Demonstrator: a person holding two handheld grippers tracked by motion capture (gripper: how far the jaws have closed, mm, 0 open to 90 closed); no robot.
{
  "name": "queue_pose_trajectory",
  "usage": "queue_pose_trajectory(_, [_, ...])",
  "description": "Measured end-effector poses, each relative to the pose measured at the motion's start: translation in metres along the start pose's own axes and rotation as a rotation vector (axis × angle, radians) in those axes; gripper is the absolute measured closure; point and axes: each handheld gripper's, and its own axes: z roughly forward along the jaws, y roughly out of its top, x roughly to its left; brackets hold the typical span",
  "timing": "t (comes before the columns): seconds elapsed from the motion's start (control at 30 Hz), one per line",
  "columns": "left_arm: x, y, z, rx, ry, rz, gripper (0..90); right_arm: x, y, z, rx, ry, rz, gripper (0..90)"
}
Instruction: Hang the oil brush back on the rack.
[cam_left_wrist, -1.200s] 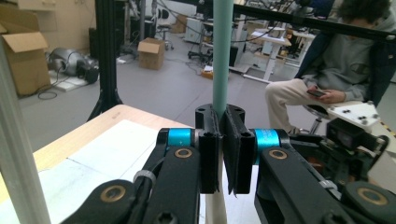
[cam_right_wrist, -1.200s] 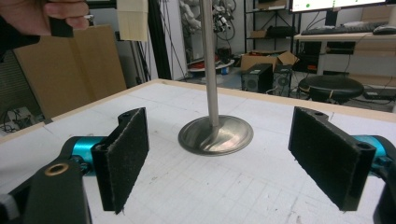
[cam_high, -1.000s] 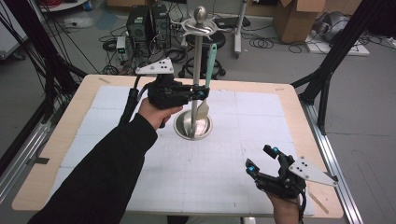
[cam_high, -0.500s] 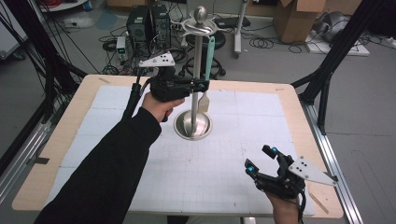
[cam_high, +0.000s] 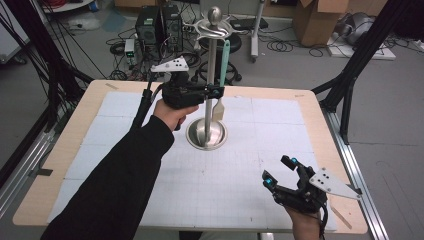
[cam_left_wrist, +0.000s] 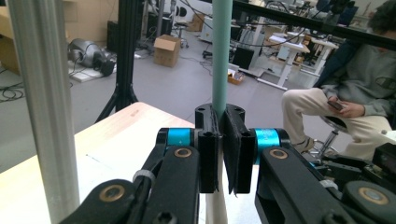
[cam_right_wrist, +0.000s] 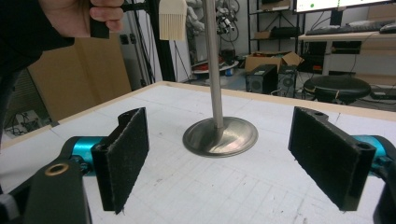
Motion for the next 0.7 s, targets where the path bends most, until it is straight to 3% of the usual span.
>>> queue_pose_trajectory(0.03, [-0.001,-0.001,-0.001,-0.006,0.005,0.003,82.7,0.0,0.0,0.0,0.001,-0.003,-0.001,18.7])
queue_pose_trajectory(0.1, [-0.002,-0.003,-0.004,-0.018,0.017,0.002,71.8,-0.001,0.0,0.0,0.001,-0.005,-0.002,18.7])
queue_pose_trajectory(0.17, [-0.004,-0.008,-0.009,-0.031,0.011,0.036,67.6,-0.001,-0.001,0.0,0.003,-0.005,-0.002,18.7])
queue_pose_trajectory(0.27, [-0.005,-0.018,-0.021,-0.045,0.038,0.072,59.1,0.0,0.0,0.0,0.005,-0.008,-0.002,18.7])
queue_pose_trajectory(0.33, [-0.005,-0.025,-0.03,-0.053,0.056,0.067,53.2,0.0,-0.001,0.0,0.007,-0.009,-0.002,18.7])
queue_pose_trajectory(0.43, [-0.008,-0.037,-0.044,-0.09,0.041,0.03,45.0,0.001,-0.001,0.002,0.013,-0.006,-0.007,18.7])
queue_pose_trajectory(0.57, [-0.015,-0.052,-0.062,-0.095,0.049,0.039,36.1,0.001,-0.002,0.004,0.022,-0.007,-0.01,18.7])
queue_pose_trajectory(0.7, [-0.018,-0.071,-0.08,-0.097,0.051,0.016,30.3,0.002,-0.004,0.006,0.032,-0.005,-0.012,18.7])
